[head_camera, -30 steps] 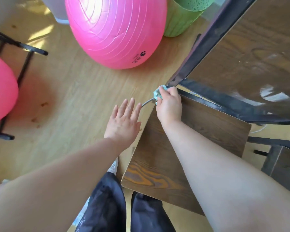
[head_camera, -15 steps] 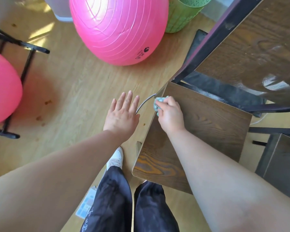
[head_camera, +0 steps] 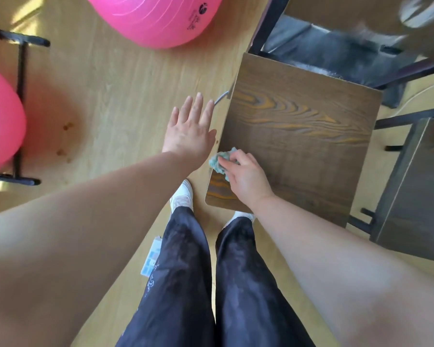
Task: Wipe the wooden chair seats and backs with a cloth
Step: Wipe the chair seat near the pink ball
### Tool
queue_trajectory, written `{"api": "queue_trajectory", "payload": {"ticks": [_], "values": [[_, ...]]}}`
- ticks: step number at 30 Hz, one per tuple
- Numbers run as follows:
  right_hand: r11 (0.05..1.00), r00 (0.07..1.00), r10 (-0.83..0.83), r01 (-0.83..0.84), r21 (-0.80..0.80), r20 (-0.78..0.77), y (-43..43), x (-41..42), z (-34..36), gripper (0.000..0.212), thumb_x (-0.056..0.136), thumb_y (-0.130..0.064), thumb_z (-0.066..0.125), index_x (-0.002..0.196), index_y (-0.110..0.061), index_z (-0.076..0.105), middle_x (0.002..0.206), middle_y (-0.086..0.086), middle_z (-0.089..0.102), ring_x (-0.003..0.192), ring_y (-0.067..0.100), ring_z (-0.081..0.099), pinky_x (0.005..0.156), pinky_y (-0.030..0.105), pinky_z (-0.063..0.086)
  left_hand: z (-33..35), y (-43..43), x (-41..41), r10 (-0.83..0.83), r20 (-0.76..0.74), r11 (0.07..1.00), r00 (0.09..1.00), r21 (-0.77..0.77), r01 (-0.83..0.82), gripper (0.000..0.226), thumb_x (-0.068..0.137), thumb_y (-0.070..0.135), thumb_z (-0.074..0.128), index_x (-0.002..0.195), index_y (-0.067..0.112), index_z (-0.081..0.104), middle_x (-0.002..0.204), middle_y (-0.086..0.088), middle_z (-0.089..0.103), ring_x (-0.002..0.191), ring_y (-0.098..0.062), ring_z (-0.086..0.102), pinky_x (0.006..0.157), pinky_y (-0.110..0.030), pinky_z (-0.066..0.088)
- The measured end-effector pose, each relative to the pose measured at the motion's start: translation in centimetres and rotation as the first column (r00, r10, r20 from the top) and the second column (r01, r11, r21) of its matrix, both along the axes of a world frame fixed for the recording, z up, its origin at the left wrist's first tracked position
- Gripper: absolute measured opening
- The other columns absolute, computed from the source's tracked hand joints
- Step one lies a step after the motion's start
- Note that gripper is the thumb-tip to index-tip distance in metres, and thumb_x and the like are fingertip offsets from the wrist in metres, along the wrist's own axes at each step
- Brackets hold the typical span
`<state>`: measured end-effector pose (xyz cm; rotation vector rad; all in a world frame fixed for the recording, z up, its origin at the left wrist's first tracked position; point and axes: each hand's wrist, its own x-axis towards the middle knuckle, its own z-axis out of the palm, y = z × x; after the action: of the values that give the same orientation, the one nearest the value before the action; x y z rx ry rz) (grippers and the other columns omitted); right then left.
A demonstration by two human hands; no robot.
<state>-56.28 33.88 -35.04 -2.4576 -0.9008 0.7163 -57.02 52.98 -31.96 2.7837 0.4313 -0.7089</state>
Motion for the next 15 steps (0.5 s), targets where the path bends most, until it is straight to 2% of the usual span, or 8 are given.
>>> {"api": "queue_trajectory", "payload": {"ticks": [4, 7, 9, 11, 13, 15], "values": [[0.997, 0.998, 0.067, -0.067, -0.040, -0.009, -2.2, -2.7, 0.2, 0.040, 0.086, -0.004, 0.068, 0.125, -0.013, 0.065, 0.106, 0.004, 0.058, 0.091, 0.027, 0.050, 0.078, 0.038, 0.054, -0.2, -1.6, -0.5, -0.027, -0.018, 0.999, 0.999, -0.025, 0.026, 0.063, 0.105, 0.041, 0.024, 0.158, 0.021, -0.002, 0.167, -0.004, -0.006, 0.153, -0.024, -0.006, 0.124, -0.045, 0.004], [0.970, 0.973, 0.229, -0.230, -0.081, -0.031, -4.3, -4.7, 0.9, 0.044, 0.082, -0.003, 0.069, 0.125, -0.012, 0.064, 0.102, 0.008, 0.056, 0.088, 0.030, 0.050, 0.073, 0.038, 0.052, 0.3, -2.8, -0.8, -0.054, -0.008, 0.998, 0.999, -0.032, 0.054, 0.063, 0.105, 0.041, 0.027, 0.158, 0.021, 0.000, 0.167, -0.004, -0.004, 0.153, -0.024, -0.003, 0.124, -0.045, 0.005], [0.941, 0.941, 0.305, -0.322, -0.109, -0.143, -5.5, -5.5, 1.5, 0.043, 0.086, -0.005, 0.065, 0.128, -0.015, 0.061, 0.107, 0.006, 0.052, 0.096, 0.028, 0.047, 0.078, 0.040, 0.050, 0.7, -3.5, -0.9, -0.074, -0.009, 0.997, 0.997, -0.027, 0.074, 0.063, 0.105, 0.041, 0.027, 0.158, 0.021, 0.000, 0.167, -0.004, -0.004, 0.153, -0.023, -0.004, 0.124, -0.044, 0.005], [0.923, 0.916, 0.311, -0.355, -0.148, -0.253, -6.5, -6.0, 2.3, 0.042, 0.091, -0.009, 0.060, 0.132, -0.019, 0.057, 0.112, 0.003, 0.049, 0.104, 0.024, 0.044, 0.085, 0.039, 0.048, 1.2, -4.1, -1.0, -0.088, -0.017, 0.996, 0.996, -0.019, 0.088, 0.064, 0.104, 0.042, 0.027, 0.158, 0.022, -0.001, 0.167, -0.004, -0.005, 0.153, -0.023, -0.005, 0.124, -0.044, 0.005], [0.973, 0.941, 0.177, -0.212, -0.096, -0.288, -7.3, -6.1, 3.4, 0.039, 0.093, -0.008, 0.058, 0.131, -0.019, 0.061, 0.113, 0.003, 0.054, 0.104, 0.025, 0.047, 0.087, 0.035, 0.046, 1.9, -4.7, -1.0, -0.099, -0.023, 0.995, 0.995, -0.011, 0.098, 0.064, 0.104, 0.042, 0.026, 0.158, 0.022, -0.001, 0.167, -0.003, -0.006, 0.153, -0.022, -0.006, 0.124, -0.043, 0.004], [0.998, 0.949, -0.055, 0.053, -0.017, -0.311, -7.9, -5.3, 4.8, 0.036, 0.093, -0.008, 0.059, 0.127, -0.018, 0.065, 0.114, 0.001, 0.059, 0.105, 0.023, 0.053, 0.092, 0.030, 0.045, 2.6, -5.5, -1.0, -0.112, -0.024, 0.994, 0.993, -0.008, 0.112, 0.064, 0.105, 0.042, 0.026, 0.158, 0.022, -0.002, 0.166, -0.003, -0.007, 0.153, -0.022, -0.006, 0.124, -0.043, 0.004]]}}
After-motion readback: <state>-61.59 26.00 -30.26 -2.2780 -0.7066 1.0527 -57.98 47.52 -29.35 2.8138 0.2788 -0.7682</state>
